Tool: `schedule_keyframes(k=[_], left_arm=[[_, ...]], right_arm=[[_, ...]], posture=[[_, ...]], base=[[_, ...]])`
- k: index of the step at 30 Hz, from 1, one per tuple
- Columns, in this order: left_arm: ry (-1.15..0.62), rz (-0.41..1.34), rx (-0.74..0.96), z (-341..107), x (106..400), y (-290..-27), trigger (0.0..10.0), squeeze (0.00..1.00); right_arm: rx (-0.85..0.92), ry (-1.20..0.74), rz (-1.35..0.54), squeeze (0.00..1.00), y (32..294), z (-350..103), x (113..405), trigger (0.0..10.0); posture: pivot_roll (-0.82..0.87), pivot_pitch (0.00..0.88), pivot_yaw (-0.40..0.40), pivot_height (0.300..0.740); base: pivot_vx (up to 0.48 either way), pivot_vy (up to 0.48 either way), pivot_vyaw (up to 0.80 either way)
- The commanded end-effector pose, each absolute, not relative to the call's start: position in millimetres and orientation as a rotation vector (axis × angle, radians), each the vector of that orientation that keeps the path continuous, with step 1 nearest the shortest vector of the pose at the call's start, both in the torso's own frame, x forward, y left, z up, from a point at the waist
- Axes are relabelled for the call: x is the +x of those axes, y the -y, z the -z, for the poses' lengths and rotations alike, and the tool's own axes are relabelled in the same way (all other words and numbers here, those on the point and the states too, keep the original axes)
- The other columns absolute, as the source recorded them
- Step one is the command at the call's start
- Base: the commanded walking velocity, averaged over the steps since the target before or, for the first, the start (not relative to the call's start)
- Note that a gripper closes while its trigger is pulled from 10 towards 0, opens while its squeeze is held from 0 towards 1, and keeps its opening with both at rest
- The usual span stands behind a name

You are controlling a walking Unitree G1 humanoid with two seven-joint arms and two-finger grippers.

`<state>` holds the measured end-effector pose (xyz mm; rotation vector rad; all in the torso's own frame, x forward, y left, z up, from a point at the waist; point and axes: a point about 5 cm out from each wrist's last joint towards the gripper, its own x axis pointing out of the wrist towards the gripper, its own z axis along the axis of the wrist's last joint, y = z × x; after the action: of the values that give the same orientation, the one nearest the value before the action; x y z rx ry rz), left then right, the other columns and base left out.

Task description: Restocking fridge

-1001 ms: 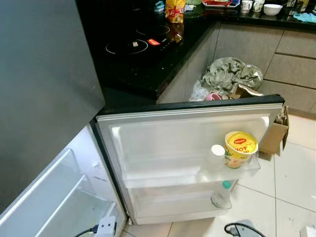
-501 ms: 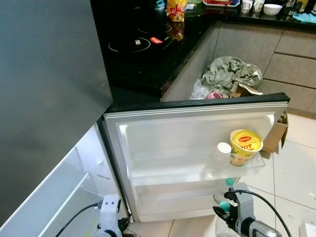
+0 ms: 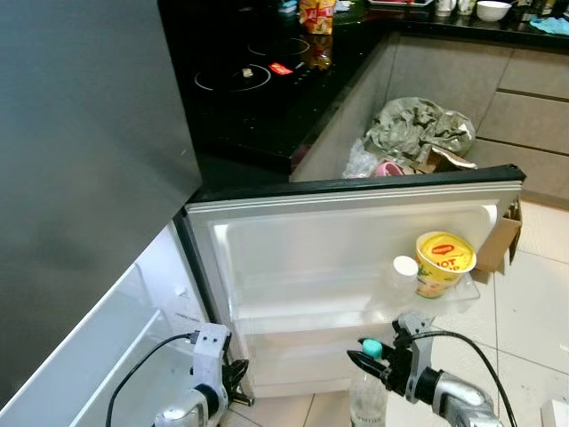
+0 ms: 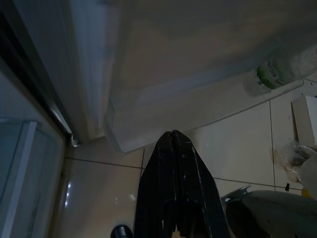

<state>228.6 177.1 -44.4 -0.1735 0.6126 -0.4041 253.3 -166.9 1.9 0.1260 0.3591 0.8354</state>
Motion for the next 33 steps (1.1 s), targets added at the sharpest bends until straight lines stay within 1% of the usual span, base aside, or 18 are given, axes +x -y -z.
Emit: schedule_keyframes(k=[1, 5, 10, 12, 14, 16, 22, 28, 33], left_arm=[[-0.601, 0.413, -0.150, 42, 230, -182, 10.0, 0.00], [-0.592, 0.432, -0.150, 42, 229, -179, 10.0, 0.00], [-0.599, 0.475, -0.123, 44, 226, -174, 10.0, 0.00], [-0.602, 0.477, -0.120, 44, 225, -174, 10.0, 0.00], [-0.609, 0.472, -0.122, 46, 223, -174, 10.0, 0.00], [-0.609, 0.472, -0.122, 46, 223, -174, 10.0, 0.00], [-0.616, 0.480, -0.107, 48, 220, -174, 10.0, 0.00], [-0.611, 0.483, -0.106, 47, 220, -174, 10.0, 0.00], [-0.603, 0.492, -0.103, 46, 222, -172, 10.0, 0.00]], right_arm=[[0.144, -0.342, -0.848, 0.00, 169, -8, 258, 10.0], [0.175, -0.337, -0.856, 0.00, 171, -13, 261, 10.0], [0.169, -0.359, -0.860, 0.00, 173, -11, 260, 10.0], [0.170, -0.362, -0.861, 0.00, 174, -11, 259, 10.0], [0.171, -0.367, -0.859, 0.00, 174, -10, 258, 10.0], [0.171, -0.367, -0.859, 0.00, 174, -10, 258, 10.0], [0.179, -0.367, -0.859, 0.00, 174, -13, 259, 10.0], [0.181, -0.361, -0.857, 0.00, 175, -16, 262, 10.0], [0.180, -0.345, -0.857, 0.00, 175, -19, 264, 10.0]], posture=[[-0.07, 0.024, -0.007, 0.731], [-0.07, 0.024, -0.008, 0.717], [-0.06, 0.024, -0.009, 0.698], [-0.07, 0.026, -0.008, 0.693], [-0.07, 0.026, -0.009, 0.679], [-0.07, 0.026, -0.009, 0.679], [-0.07, 0.026, -0.011, 0.655], [-0.07, 0.025, -0.011, 0.635], [-0.07, 0.026, -0.012, 0.611]], base=[[0.000, 0.000, 0.00], [0.000, 0.000, 0.00], [0.000, 0.000, 0.00], [0.000, 0.000, 0.00], [0.000, 0.000, 0.00], [0.000, 0.000, 0.00], [0.000, 0.000, 0.00], [0.000, 0.000, 0.00], [0.000, 0.000, 0.00]])
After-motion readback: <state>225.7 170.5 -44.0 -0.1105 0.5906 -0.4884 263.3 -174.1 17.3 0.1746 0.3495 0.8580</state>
